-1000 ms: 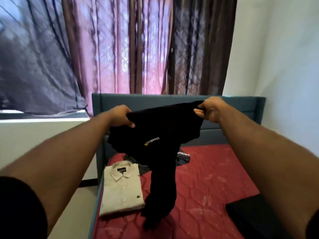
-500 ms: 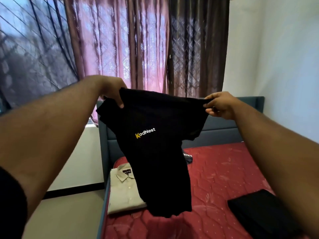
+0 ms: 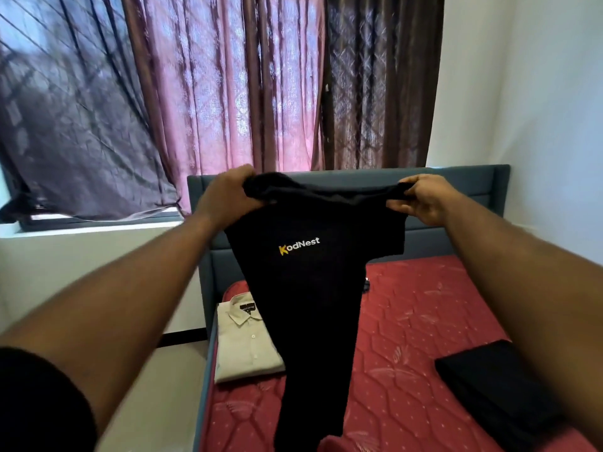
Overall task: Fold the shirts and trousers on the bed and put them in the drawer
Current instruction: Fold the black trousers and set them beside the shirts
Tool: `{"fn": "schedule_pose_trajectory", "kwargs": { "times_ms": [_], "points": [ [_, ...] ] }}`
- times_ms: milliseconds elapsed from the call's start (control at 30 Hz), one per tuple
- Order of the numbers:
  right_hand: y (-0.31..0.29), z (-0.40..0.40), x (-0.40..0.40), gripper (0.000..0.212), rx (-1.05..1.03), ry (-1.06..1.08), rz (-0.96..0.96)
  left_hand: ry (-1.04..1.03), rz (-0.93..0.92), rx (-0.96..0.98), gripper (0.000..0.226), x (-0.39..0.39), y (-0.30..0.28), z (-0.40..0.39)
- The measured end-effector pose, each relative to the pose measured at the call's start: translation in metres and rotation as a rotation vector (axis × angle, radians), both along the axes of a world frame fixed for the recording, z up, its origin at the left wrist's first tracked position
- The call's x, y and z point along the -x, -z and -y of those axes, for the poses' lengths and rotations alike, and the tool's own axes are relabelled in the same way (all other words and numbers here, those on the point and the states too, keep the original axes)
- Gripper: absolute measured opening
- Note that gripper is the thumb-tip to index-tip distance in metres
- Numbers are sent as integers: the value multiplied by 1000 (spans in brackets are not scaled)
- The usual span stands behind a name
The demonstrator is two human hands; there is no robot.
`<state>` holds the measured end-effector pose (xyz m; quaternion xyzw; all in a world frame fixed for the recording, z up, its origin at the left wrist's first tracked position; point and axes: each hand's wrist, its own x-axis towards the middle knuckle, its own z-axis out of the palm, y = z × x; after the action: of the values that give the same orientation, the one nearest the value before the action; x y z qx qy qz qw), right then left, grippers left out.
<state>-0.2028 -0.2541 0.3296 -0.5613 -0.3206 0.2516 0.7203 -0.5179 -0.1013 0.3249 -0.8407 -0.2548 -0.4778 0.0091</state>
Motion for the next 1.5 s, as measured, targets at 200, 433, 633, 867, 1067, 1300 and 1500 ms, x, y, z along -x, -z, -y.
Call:
{"fn": "schedule_pose_trajectory", "kwargs": {
  "times_ms": [200, 433, 633, 867, 1067, 1300, 1500],
  "points": [
    [15, 2, -10, 29, 317, -202, 441, -20, -486, 249, 29, 6, -61, -11],
    [-10, 7, -18, 22, 605, 12, 1003, 46, -361, 837, 32, 23, -74, -19],
    [-39, 14, 24, 20, 958, 183, 1539, 30, 270, 748, 31, -25, -59, 8],
    [-50, 20, 17, 34, 549, 127, 913, -164, 244, 85, 36, -26, -58, 34],
    [-62, 73, 0, 24, 908, -220, 919, 336, 145, 401, 19, 28, -76, 34],
    [-29, 56, -34, 16, 915, -304, 701, 308, -171, 891, 46, 2, -55, 5],
    [39, -26, -81, 18, 779, -287, 496, 30, -421, 859, 30, -47, -16, -82]
  ]
}}
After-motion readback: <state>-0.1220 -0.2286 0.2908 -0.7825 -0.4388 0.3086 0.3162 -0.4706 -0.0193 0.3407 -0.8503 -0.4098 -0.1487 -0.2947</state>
